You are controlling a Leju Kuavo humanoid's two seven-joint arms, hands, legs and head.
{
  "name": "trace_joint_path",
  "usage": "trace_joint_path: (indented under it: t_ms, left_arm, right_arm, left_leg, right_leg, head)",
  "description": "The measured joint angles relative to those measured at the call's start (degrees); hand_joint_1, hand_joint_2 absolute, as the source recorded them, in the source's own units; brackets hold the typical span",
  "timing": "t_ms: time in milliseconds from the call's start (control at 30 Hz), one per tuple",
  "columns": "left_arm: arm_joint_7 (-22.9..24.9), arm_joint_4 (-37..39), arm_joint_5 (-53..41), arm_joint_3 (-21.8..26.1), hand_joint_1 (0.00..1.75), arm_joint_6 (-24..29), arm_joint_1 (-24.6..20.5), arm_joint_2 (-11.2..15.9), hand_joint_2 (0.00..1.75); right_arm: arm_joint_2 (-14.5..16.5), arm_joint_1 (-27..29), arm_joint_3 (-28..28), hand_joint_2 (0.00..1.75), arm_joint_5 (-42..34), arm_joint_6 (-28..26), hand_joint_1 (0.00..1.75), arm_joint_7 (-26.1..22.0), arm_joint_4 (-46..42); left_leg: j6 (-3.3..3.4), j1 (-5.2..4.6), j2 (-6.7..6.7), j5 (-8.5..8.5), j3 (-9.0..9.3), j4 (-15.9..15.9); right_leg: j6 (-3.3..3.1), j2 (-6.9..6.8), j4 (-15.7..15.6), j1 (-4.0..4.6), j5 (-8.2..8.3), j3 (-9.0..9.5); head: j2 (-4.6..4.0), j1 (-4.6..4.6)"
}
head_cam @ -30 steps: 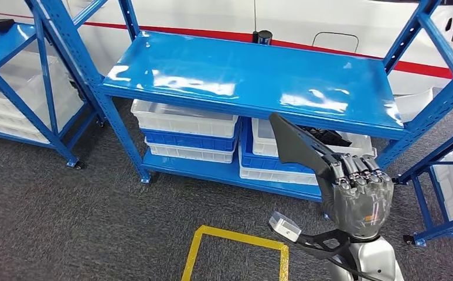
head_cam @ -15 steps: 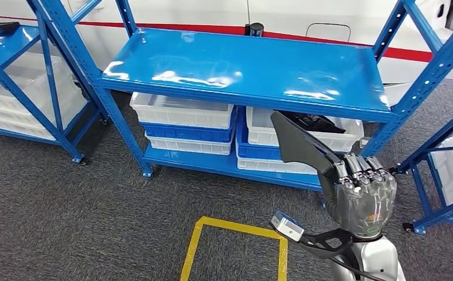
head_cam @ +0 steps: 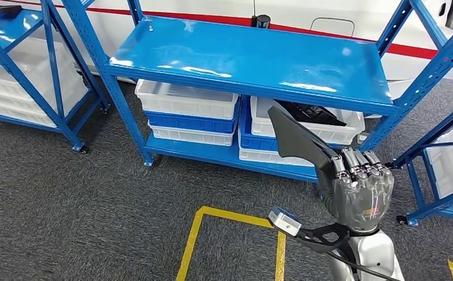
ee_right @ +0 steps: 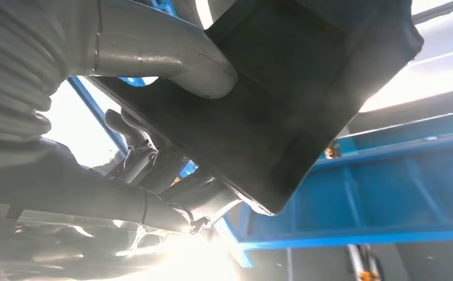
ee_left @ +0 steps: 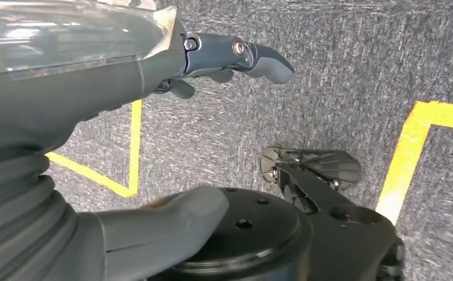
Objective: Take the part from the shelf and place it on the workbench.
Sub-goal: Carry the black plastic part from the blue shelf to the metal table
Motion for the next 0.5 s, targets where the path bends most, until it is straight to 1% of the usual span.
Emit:
trace_joint_path:
  t_ms: [33,67,100,133,167,200,233,267,300,333,367,400,433,467,500]
  left_arm:
    - [0.1,0.0,0.0,0.0,0.0,0.2,-0.1,0.0,1.75]
    - [0.1,0.0,-0.1,0.0,0.0,0.4,-0.1,-0.1,1.75]
    - [0.3,0.0,-0.1,0.0,0.0,0.6,-0.1,-0.2,1.75]
    - [0.4,0.0,-0.2,0.0,0.0,0.9,-0.1,-0.2,1.75]
    - [0.5,0.0,-0.2,0.0,0.0,1.1,-0.1,-0.3,1.75]
    - [0.6,0.0,-0.2,0.0,0.0,1.4,-0.1,-0.4,1.75]
    - [0.6,0.0,-0.2,0.0,0.0,1.7,-0.1,-0.5,1.75]
    - [0.6,0.0,-0.2,0.0,0.0,2.0,-0.2,-0.6,1.75]
    - [0.6,0.0,-0.2,0.0,0.0,2.2,-0.2,-0.7,1.75]
    - [0.6,0.0,-0.2,0.0,0.0,2.4,-0.2,-0.8,1.75]
    - [0.6,0.0,-0.1,0.0,0.0,2.6,-0.2,-0.8,1.75]
    - [0.6,0.0,-0.1,0.0,0.0,2.7,-0.2,-0.8,1.75]
    - [0.6,0.0,-0.1,0.1,0.0,2.8,-0.2,-0.8,1.75]
    - [0.6,0.0,-0.1,0.1,0.0,2.8,-0.2,-0.9,1.75]
    - [0.6,0.0,-0.1,0.1,0.0,2.8,-0.2,-0.9,1.75]
  right_arm:
    - [0.1,-0.4,0.1,1.75,-0.1,0.0,1.75,0.0,0.3]
    - [0.1,-0.8,0.2,1.75,-0.1,0.0,1.75,0.0,0.7]
    - [0.2,-1.1,0.4,1.75,-0.2,0.0,1.75,-0.1,1.0]
    - [0.3,-1.3,0.6,1.75,-0.4,0.0,1.75,-0.1,1.4]
    - [0.3,-1.6,0.8,1.75,-0.6,0.0,1.75,-0.2,1.8]
    - [0.4,-1.9,1.0,1.75,-0.8,0.0,1.75,-0.3,2.1]
    - [0.5,-2.4,1.1,1.75,-1.2,0.0,1.75,-0.4,2.4]
    - [0.6,-2.8,1.3,1.75,-1.5,0.0,1.75,-0.6,2.7]
    - [0.7,-3.1,1.4,1.75,-1.8,0.0,1.75,-0.7,3.0]
    - [0.8,-3.4,1.5,1.75,-2.1,0.0,1.75,-0.9,3.2]
    - [0.9,-3.5,1.6,1.75,-2.3,0.0,1.75,-1.0,3.5]
    - [0.9,-3.7,1.6,1.75,-2.6,0.0,1.75,-1.2,3.7]
    - [1.0,-4.0,1.7,1.75,-2.8,0.0,1.75,-1.4,3.9]
    - [1.0,-4.3,1.7,1.75,-3.0,0.0,1.75,-1.5,4.1]
    - [1.1,-4.5,1.8,1.75,-3.3,0.0,1.75,-1.7,4.3]
  left_leg:
    - [0.21,-0.11,0.05,0.36,-0.45,0.0]
    - [0.35,-0.16,0.1,0.71,-0.96,0.0]
    - [0.37,-0.24,0.11,1.05,-1.46,0.1]
    - [0.34,-0.28,0.11,1.35,-1.9,0.1]
    - [0.25,-0.29,0.08,1.58,-2.26,0.2]
    - [0.13,-0.28,0.05,1.75,-2.51,0.3]
    - [-0.03,-0.3,0.03,1.87,-2.79,0.4]
    - [-0.27,-0.39,0.03,2.04,-3.08,0.5]
    - [-0.55,-0.48,0.02,2.25,-3.34,0.6]
    - [-0.81,-0.58,0.01,2.47,-3.58,0.7]
    - [-1.08,-0.63,-0.01,2.74,-3.7,0.7]
    - [-1.34,-0.64,-0.13,2.79,-3.83,0.8]
    - [-1.64,-0.63,-0.23,2.3,-4.08,1.2]
    - [-2.0,-0.59,-0.33,1.09,-4.58,2.4]
    - [-2.38,-0.52,-0.42,-0.86,-5.48,4.8]
  right_leg:
    - [-0.19,0.05,3.8,-0.1,-2.09,-1.48]
    - [-0.22,0.06,7.8,-0.22,-3.89,-2.89]
    - [-0.02,0.07,10.7,-0.32,-4.93,-3.7]
    - [0.39,0.07,11.6,-0.45,-5.03,-3.53]
    - [0.95,0.07,10.0,-0.56,-4.21,-2.13]
    - [1.5,0.06,6.5,-0.67,-2.86,0.17]
    - [1.83,0.05,2.0,-0.78,-1.63,2.78]
    - [1.97,0.09,-1.9,-0.71,-0.74,5.1]
    - [1.9,0.13,-4.5,-0.63,-0.31,6.53]
    - [1.74,0.18,-5.8,-0.53,-0.25,7.21]
    - [1.57,0.21,-6.0,-0.43,-0.16,7.31]
    - [1.25,0.18,-6.1,-0.66,0.04,7.12]
    - [0.86,0.16,-6.2,-0.87,0.28,6.97]
    - [0.38,0.12,-6.3,-1.07,0.57,6.77]
    - [-0.07,0.06,-6.4,-1.24,0.84,6.56]
  head:
    - [0.0,0.2]
    - [0.0,0.43]
    - [0.0,0.48]
    - [0.0,0.48]
    - [0.0,0.49]
    - [0.0,0.49]
    - [0.0,0.5]
    - [0.0,0.48]
    - [0.0,0.45]
    - [0.0,0.42]
    - [0.0,0.38]
    - [0.0,0.42]
    - [0.0,0.39]
    - [0.0,0.23]
    - [0.0,0.01]
